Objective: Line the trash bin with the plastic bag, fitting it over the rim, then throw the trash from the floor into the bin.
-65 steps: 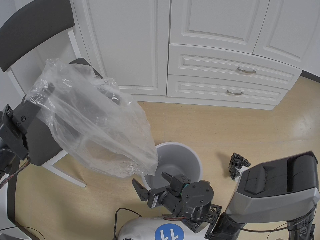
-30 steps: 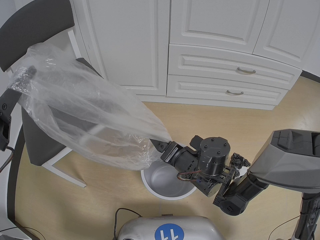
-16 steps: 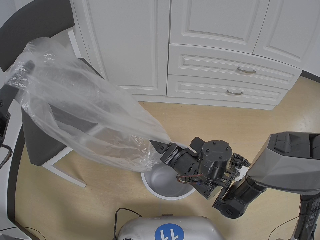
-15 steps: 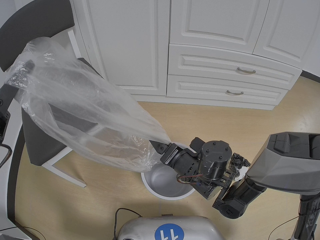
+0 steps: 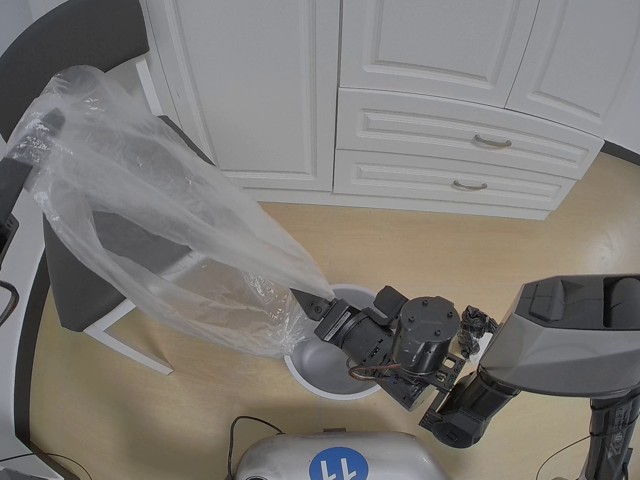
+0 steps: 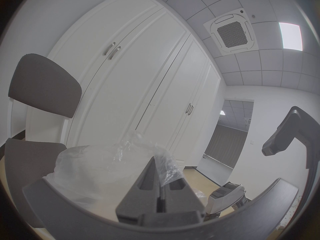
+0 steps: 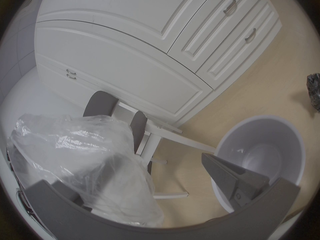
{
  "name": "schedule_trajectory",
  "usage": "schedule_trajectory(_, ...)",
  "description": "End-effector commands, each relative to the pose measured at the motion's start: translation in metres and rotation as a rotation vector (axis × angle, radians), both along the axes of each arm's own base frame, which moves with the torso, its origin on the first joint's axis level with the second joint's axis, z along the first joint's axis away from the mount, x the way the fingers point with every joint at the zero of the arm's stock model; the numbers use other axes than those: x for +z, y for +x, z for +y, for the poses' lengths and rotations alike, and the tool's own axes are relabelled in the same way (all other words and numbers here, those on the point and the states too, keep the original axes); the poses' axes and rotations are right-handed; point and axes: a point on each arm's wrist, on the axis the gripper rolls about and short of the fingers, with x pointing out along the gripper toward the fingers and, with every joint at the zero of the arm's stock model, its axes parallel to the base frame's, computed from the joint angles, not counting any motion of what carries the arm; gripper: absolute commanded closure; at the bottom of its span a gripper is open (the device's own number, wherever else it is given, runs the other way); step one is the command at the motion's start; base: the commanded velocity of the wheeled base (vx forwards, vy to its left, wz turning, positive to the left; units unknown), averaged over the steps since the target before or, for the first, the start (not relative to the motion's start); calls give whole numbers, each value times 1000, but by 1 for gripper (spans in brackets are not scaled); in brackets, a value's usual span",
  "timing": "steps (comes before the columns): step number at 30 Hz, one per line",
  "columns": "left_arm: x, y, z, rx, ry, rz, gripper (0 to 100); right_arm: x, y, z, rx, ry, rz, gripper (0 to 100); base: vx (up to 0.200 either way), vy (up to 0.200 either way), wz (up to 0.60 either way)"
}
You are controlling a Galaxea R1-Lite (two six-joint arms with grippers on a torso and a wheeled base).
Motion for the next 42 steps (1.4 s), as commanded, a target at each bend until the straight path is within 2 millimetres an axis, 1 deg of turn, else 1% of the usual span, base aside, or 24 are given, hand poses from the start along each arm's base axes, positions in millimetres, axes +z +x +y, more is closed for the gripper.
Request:
schedule_trajectory(1, -1, 1, -2, -9, 4, 7, 100, -6, -2, 1, 7, -13, 11, 0, 0, 0, 0)
schedule_trajectory(6, -2, 0, -3, -23, 5, 8, 100, -7, -4, 3, 14, -10, 8, 0, 0, 0, 0)
schedule_trajectory(7, -1, 0, -3, -25, 1, 9, 100, -6, -5, 2, 17, -6, 5, 100, 0, 0, 0)
schedule_trajectory(18, -5, 3, -5, -27, 11, 29, 100, -3, -7, 1, 24, -1, 2, 100, 0, 0, 0)
schedule_trajectory(20, -11, 11, -10, -27, 34, 65, 100, 6, -11, -2, 23, 7, -11, 100, 0, 0, 0)
schedule_trajectory(21, -11, 11, -10, -27, 34, 65, 100, 6, -11, -2, 23, 7, -11, 100, 0, 0, 0)
schedule_trajectory(22, -17, 17, -14, -27, 51, 94, 100, 20, -20, -7, 32, 7, -40, 100, 0, 0, 0)
schedule_trajectory(23, -19, 19, -15, -27, 58, 105, 100, 31, -23, -12, 30, 10, -66, 100, 0, 0, 0)
schedule_trajectory(24, -19, 19, -15, -27, 58, 105, 100, 31, -23, -12, 30, 10, -66, 100, 0, 0, 0)
schedule_trajectory(25, -23, 20, -16, -27, 69, 117, 100, 50, -26, -21, 15, 10, -121, 100, 0, 0, 0)
schedule_trajectory(29, -28, 19, -17, -41, 89, 131, 100, 83, -35, -49, 15, -18, -240, 100, 0, 0, 0)
schedule_trajectory(30, -29, 19, -17, -42, 91, 132, 100, 87, -37, -53, 24, -25, -259, 100, 0, 0, 0)
schedule_trajectory(32, -34, 20, -18, -50, 106, 146, 100, 100, -43, -71, 28, -70, -334, 100, 0, 0, 0)
schedule_trajectory(35, -42, 21, -20, -76, 137, 172, 100, 112, -52, -92, 16, -143, -429, 100, 0, 0, 0)
schedule_trajectory(36, -43, 21, -20, -79, 142, 177, 100, 113, -53, -94, 12, -152, -437, 100, 0, 0, 0)
schedule_trajectory(38, -51, 22, -22, -104, 181, 208, 100, 125, -61, -113, -5, -276, -440, 100, 0, 0, 0)
schedule_trajectory(41, -61, 25, -24, -122, 238, 255, 100, 140, -78, -132, 10, -399, -358, 100, 0, 0, 0)
schedule_trajectory(42, -62, 25, -25, -123, 246, 262, 100, 142, -81, -135, 14, -414, -343, 100, 0, 0, 0)
